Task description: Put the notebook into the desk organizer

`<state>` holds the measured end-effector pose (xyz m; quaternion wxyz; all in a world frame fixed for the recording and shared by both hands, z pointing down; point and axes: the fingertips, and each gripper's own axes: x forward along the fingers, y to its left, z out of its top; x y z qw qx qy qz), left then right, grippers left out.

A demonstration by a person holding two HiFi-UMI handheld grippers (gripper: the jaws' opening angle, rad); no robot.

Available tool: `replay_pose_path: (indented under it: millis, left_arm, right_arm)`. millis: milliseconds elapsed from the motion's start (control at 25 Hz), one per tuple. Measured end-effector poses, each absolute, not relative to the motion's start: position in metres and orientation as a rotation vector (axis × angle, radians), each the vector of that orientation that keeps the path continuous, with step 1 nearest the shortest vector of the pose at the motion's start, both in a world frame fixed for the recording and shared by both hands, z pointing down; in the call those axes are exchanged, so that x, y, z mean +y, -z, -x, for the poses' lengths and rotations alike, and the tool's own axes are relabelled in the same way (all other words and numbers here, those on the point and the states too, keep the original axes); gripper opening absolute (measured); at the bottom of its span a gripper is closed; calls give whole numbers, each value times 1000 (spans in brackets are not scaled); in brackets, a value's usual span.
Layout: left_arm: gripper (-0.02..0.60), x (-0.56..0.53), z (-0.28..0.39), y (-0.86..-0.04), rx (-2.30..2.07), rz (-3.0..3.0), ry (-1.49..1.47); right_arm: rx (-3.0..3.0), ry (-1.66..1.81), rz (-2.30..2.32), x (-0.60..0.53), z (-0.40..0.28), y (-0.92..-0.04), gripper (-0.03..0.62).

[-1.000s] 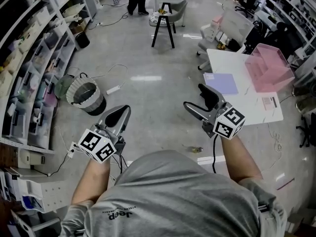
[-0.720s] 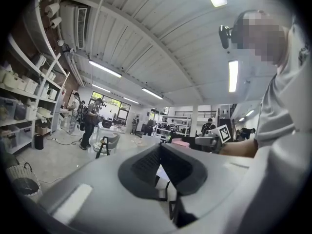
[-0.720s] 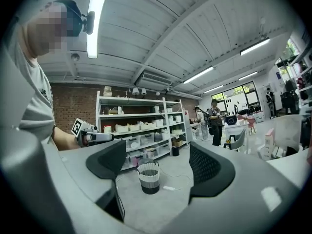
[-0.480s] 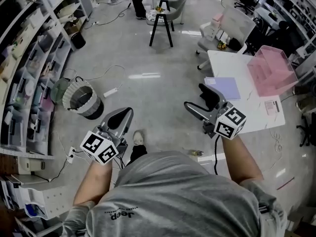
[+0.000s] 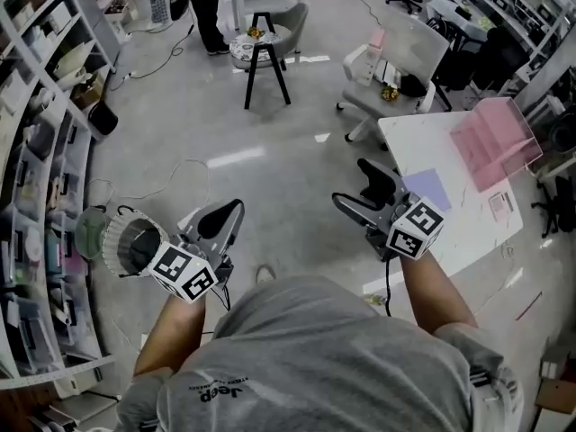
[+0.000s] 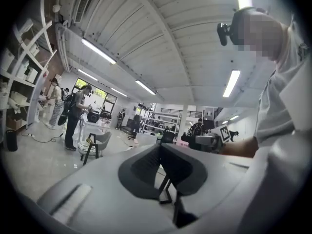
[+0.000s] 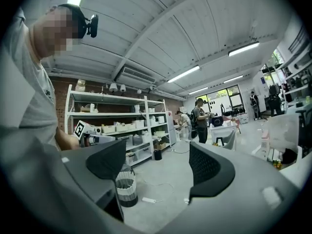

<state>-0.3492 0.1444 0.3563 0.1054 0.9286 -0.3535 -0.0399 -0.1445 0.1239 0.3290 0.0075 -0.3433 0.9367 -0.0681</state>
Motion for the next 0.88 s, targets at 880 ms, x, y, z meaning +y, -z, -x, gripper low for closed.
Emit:
replay_pose_path:
  millis: [880]
  left_arm:
    - [58, -138, 331, -342, -1025, -2753, 31]
  right_arm:
    - [2920, 306, 1055, -152, 125, -329, 383]
